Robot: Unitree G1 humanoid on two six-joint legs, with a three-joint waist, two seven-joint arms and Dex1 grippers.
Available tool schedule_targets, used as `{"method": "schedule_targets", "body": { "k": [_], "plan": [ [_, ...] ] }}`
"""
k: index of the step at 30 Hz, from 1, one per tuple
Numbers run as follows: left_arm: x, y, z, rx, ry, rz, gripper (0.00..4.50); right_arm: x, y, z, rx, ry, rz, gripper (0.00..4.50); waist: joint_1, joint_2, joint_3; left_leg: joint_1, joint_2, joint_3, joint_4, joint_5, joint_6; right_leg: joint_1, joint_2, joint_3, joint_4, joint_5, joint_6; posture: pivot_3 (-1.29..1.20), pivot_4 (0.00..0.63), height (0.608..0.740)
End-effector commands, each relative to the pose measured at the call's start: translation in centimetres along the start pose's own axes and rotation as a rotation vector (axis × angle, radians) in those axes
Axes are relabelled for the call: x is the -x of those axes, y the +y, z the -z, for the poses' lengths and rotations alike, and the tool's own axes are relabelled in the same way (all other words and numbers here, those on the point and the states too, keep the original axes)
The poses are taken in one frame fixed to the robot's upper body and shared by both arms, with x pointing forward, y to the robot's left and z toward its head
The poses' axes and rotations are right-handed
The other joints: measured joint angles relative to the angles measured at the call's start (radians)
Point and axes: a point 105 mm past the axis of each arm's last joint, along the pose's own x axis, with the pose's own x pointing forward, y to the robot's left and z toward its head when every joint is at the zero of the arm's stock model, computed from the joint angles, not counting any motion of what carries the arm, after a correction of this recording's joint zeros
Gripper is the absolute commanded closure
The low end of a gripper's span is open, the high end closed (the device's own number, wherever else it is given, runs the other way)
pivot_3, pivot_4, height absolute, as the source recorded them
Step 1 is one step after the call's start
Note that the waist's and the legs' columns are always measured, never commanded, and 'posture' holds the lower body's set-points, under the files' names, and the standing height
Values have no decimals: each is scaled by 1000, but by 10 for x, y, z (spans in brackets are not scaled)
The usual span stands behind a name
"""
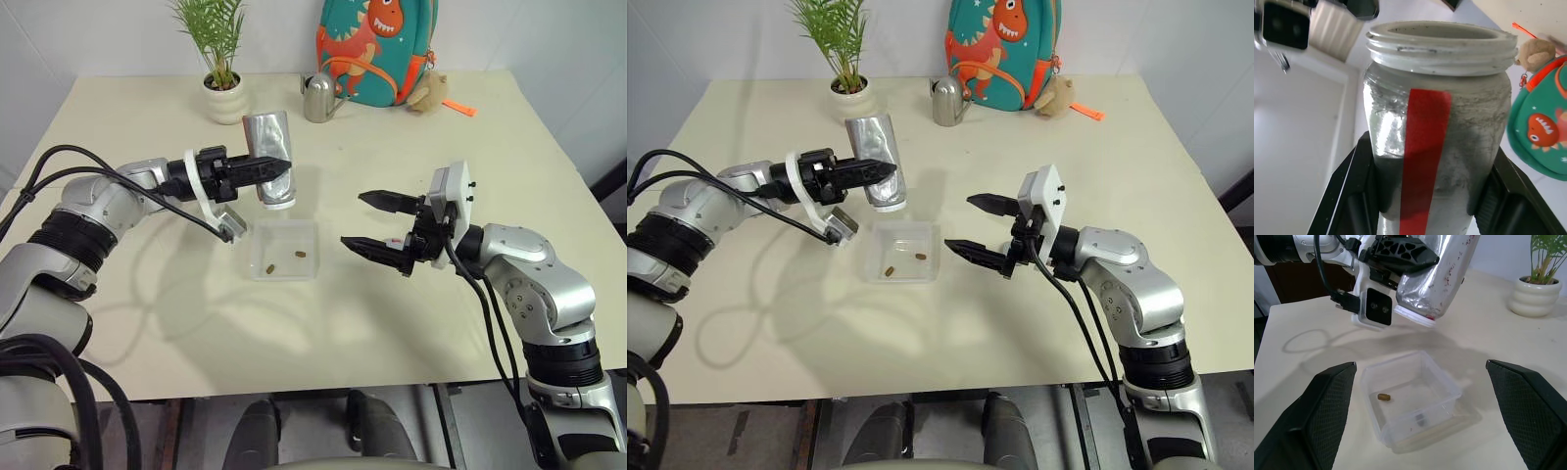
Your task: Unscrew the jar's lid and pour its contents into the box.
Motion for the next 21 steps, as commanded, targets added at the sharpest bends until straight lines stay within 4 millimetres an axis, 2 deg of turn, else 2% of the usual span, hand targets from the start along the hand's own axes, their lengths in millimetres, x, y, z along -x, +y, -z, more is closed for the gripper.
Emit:
{"method": "schedule_targets", "body": {
  "k": [1, 4, 6, 10, 12, 15, 18, 21],
  "plan": [
    [7, -1, 16, 272, 145, 52, 2559, 0, 2, -8, 30, -24, -13, 35, 0, 0, 0, 0, 0, 0, 0, 0, 0, 0, 0, 0, 0, 0, 0, 0, 150, 740],
    [17, -12, 35, 551, 349, 102, 2559, 1, 3, -7, 26, -17, -24, 35, 0, 0, 0, 0, 0, 0, 1, 0, 0, 0, 0, 0, 0, 0, 0, 0, 150, 740],
    [25, -30, 35, 877, 500, 164, 2559, 2, 4, -7, 24, -13, -33, 35, 0, 0, 0, 0, 0, 1, 2, 0, 0, 0, 0, 0, 1, 0, 0, 0, 150, 740],
    [44, -39, 46, 1323, 717, 67, 2559, 3, 5, -6, 28, -8, -46, 35, -3, 0, 0, 0, 0, 2, 4, 0, 0, 0, 0, 1, 2, 0, 0, 0, 150, 740],
    [61, -50, 42, 1650, 828, 4, 2559, 3, 5, -6, 28, -5, -52, 35, -8, 0, 0, -1, 0, 2, 6, 0, 1, 0, 0, 1, 3, 0, 0, 0, 150, 740],
    [84, -56, 22, 2013, 907, -81, 2559, 2, 5, -5, 30, -1, -61, 35, -28, 0, 0, 0, 0, 1, 8, -1, 2, 0, 0, 2, 4, 0, 0, 0, 150, 740],
    [105, -58, 13, 2177, 1010, -187, 2559, 2, 4, -5, 34, 1, -63, 35, -33, 0, 0, 1, 0, 1, 9, -1, 3, 0, 0, 3, 6, 0, 0, 0, 150, 740],
    [136, -61, 15, 2296, 1156, -447, 2559, 2, 3, -4, 46, 7, -65, 35, -28, -1, 0, 0, 0, 0, 15, -2, 3, 1, 0, 3, 10, 0, 0, 0, 150, 740]
  ]
}}
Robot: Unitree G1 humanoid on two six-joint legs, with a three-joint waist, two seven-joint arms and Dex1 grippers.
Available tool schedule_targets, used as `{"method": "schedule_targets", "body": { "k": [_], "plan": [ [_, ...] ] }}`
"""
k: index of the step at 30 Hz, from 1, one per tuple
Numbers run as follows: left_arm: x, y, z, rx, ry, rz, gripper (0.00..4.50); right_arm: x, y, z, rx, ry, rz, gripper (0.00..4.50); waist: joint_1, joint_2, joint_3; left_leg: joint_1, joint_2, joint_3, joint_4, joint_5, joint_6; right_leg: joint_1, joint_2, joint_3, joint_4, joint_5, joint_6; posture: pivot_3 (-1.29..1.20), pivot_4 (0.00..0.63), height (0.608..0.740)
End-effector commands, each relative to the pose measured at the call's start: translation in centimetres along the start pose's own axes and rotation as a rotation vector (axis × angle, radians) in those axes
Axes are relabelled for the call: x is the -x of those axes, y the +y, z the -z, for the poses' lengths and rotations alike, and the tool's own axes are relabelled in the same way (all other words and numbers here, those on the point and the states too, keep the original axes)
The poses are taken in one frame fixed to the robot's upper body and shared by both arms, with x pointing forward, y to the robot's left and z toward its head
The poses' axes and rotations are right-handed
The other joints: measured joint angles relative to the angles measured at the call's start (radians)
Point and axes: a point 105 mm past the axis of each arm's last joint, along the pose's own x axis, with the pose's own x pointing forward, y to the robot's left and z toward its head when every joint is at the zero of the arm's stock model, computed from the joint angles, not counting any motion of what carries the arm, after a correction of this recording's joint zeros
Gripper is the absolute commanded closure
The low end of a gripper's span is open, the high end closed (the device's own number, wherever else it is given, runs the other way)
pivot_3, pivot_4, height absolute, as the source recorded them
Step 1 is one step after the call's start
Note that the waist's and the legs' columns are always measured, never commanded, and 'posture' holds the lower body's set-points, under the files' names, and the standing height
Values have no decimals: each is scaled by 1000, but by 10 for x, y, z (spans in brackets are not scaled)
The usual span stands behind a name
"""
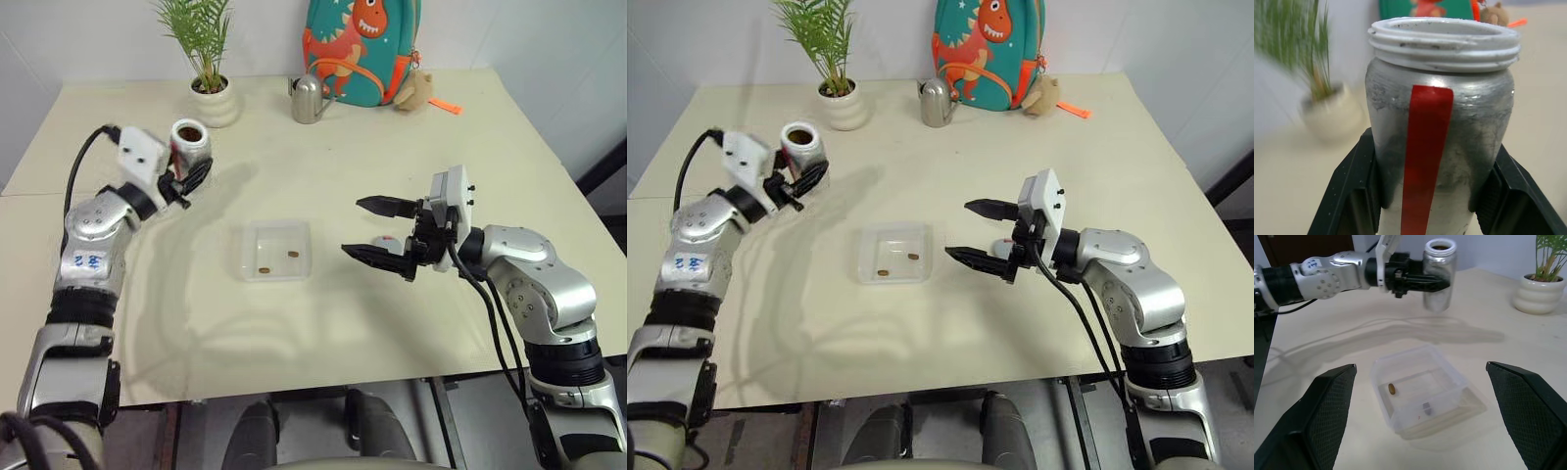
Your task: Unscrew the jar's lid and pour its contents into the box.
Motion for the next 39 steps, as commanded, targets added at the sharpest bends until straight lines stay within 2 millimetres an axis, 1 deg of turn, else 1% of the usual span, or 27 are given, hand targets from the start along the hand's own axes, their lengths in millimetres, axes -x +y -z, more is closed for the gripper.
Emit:
{"method": "schedule_targets", "body": {
  "k": [1, 3, 7, 10, 13, 16, 19, 22, 23, 24, 25, 29, 31, 34, 39],
  "plan": [
    [21, 34, -17, 214, -124, -150, 2559, 0, 1, -8, 63, -8, -20, 35, 1, -1, 0, 0, 0, 0, 1, 0, 0, 1, 0, 0, 0, 0, 0, 0, 150, 740],
    [35, 55, -10, 254, -146, -260, 2559, 0, 1, -4, 83, 13, -27, 35, 1, -2, -1, 2, 0, -1, 2, 0, 0, 3, 0, 0, 0, 2, 0, 0, 150, 740],
    [64, 92, 4, 190, -144, -490, 2559, -1, 2, -2, 96, 27, -36, 35, 2, -2, -1, 5, 0, -1, 1, 0, 0, 6, 0, 0, -2, 2, 0, 0, 150, 740],
    [80, 108, 18, 147, -105, -587, 2559, -1, 1, -1, 100, 31, -37, 35, 3, -3, -2, 5, 0, -1, 1, 0, 0, 6, 0, 0, -2, 2, 0, 0, 150, 740],
    [95, 116, 38, 72, -23, -634, 2559, -3, 0, 1, 98, 37, -39, 35, 3, -4, -2, 4, 0, 0, 0, 0, 0, 6, 0, 0, -4, 3, 0, 0, 150, 740],
    [104, 119, 51, 57, 17, -663, 2559, -5, -1, 5, 102, 52, -44, 35, 4, -4, -2, 4, 0, 0, 0, -1, 0, 6, 0, 0, -6, 3, 0, 0, 150, 740],
    [103, 114, 54, 27, 16, -630, 2559, -6, 0, 11, 122, 87, -57, 35, 5, -4, -2, 2, 0, 0, 0, -1, 0, 5, 0, -1, -7, 3, 0, 0, 150, 740],
    [100, 109, 61, 48, 26, -593, 2559, -6, 0, 13, 131, 104, -63, 35, 4, -4, -2, 2, 0, 0, 0, -2, 0, 5, 0, -1, -8, 3, 1, 0, 150, 740],
    [100, 108, 61, 50, 28, -591, 1829, -6, 0, 14, 132, 105, -64, 0, 4, -4, -2, 2, 0, 0, 0, -2, 0, 5, 0, -1, -8, 3, 1, 0, 150, 740],
    [100, 107, 62, 57, 23, -583, 1599, -6, 0, 13, 129, 104, -65, 0, 4, -4, -2, 2, 0, 0, 0, -2, 0, 5, 0, -1, -8, 3, 1, 0, 150, 740],
    [100, 107, 62, 63, 20, -576, 1275, -6, -1, 13, 127, 103, -66, 0, 4, -4, -2, 2, 0, 0, 0, -2, 0, 5, 0, -1, -7, 3, 1, 0, 150, 740],
    [105, 107, 60, 1, 33, -564, 56, -5, 1, 13, 121, 106, -75, 0, 4, -4, -2, 2, 0, 0, 0, -2, 0, 5, 0, -1, -8, 3, 1, 0, 150, 740],
    [110, 106, 58, -22, 32, -550, 24, -4, 2, 12, 115, 105, -82, 0, 0, -4, -2, 2, 0, 0, 0, -2, 0, 5, 0, -1, -8, 3, 1, 0, 150, 740],
    [118, 105, 53, -8, 6, -528, 24, -2, 4, 10, 100, 101, -95, 0, 0, -4, -2, 2, 1, 1, -1, -3, 0, 4, 0, -1, -8, 3, 1, 0, 150, 740],
    [136, 90, 56, -41, 56, -443, 24, 0, 8, 9, 101, 105, -111, 0, 1, -4, -2, 2, 1, 1, -1, -3, 0, 4, 0, -1, -9, 3, 1, 0, 150, 740]
  ]
}}
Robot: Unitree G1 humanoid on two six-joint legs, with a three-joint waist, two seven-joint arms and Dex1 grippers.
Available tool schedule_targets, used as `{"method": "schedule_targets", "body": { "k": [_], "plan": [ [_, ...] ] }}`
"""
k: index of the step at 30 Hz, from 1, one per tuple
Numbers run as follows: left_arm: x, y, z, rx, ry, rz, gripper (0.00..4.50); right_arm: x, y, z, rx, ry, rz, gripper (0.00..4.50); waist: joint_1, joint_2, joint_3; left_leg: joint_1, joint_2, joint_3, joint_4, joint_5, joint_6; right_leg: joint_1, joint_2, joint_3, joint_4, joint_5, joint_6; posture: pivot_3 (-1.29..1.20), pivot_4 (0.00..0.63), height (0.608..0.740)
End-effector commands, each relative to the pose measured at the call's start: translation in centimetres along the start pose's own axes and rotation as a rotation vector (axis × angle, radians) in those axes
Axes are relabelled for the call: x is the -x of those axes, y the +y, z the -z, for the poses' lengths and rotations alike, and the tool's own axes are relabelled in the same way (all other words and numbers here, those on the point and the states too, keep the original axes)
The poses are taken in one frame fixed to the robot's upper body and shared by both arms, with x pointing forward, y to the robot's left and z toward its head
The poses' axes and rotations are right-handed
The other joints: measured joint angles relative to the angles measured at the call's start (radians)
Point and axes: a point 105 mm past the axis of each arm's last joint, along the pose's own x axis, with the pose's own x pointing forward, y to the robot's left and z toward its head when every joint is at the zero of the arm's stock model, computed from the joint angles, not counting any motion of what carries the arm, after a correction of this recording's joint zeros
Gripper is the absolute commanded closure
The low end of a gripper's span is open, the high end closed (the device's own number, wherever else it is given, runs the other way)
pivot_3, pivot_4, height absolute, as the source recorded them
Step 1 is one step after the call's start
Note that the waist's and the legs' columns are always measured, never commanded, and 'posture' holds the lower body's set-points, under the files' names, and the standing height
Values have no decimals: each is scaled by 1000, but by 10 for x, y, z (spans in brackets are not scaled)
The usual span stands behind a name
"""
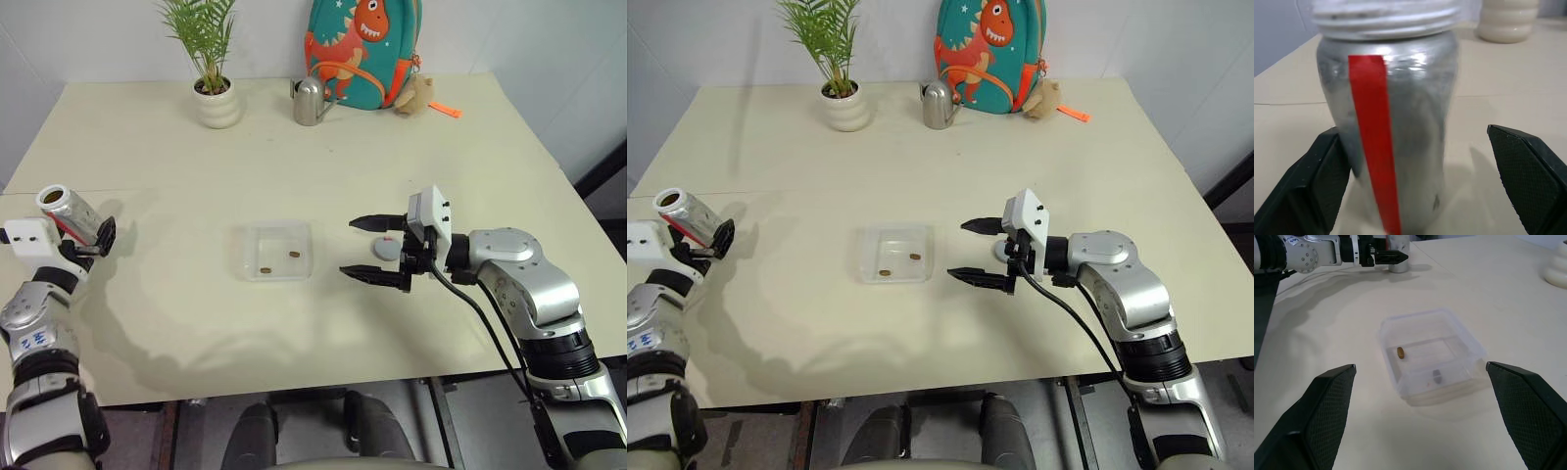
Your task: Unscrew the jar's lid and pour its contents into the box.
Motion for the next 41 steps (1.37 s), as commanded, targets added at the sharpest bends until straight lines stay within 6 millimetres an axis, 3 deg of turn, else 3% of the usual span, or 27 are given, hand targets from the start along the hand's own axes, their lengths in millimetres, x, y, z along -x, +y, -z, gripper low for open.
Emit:
{"method": "schedule_targets", "body": {
  "k": [1, 7, 11, 19, 25, 31, 41],
  "plan": [
    [16, 2, -18, -85, -27, 70, 24, 6, 4, -14, 48, -29, -11, 0, 0, 0, 0, 0, 0, 0, 0, 0, 0, 0, 0, 0, 0, 0, 0, 0, 150, 740],
    [50, 8, -14, -239, 67, 136, 24, 11, 4, -15, 56, -29, -12, 0, 0, 0, 0, 0, 3, 1, 0, -2, -1, -1, 1, -1, -2, -1, -3, 0, 150, 740],
    [62, -3, -23, -320, 86, 253, 24, 18, 4, -11, 53, -9, -19, 0, 4, 0, 0, 1, 5, 1, 0, -3, -2, -1, 1, -2, -2, -3, -6, 0, 150, 740],
    [61, -92, -61, -417, -31, 709, 24, 40, 1, -6, 55, 35, -13, 0, 3, 0, 0, 1, 6, 1, 0, -4, -3, -1, 1, -3, -3, -5, -10, 0, 150, 740],
    [66, -134, -60, -459, -45, 953, 24, 51, -8, -5, 77, 58, 8, 0, -4, 1, 0, 2, 8, 2, 0, -6, -1, -1, 5, -2, -2, -4, -8, 0, 150, 740],
    [68, -149, -61, -450, -53, 1033, 24, 60, -19, -9, 103, 56, 36, 0, -1, 1, 1, 2, 10, 2, 0, -6, 0, -2, 6, -2, -2, -5, -9, 0, 150, 740],
    [61, -142, -75, -437, -85, 957, 24, 51, -18, -14, 116, 26, 36, 0, 2, 2, 1, 1, 10, 2, 0, -6, 0, -2, 6, -2, -3, -5, -9, 0, 150, 740]
  ]
}}
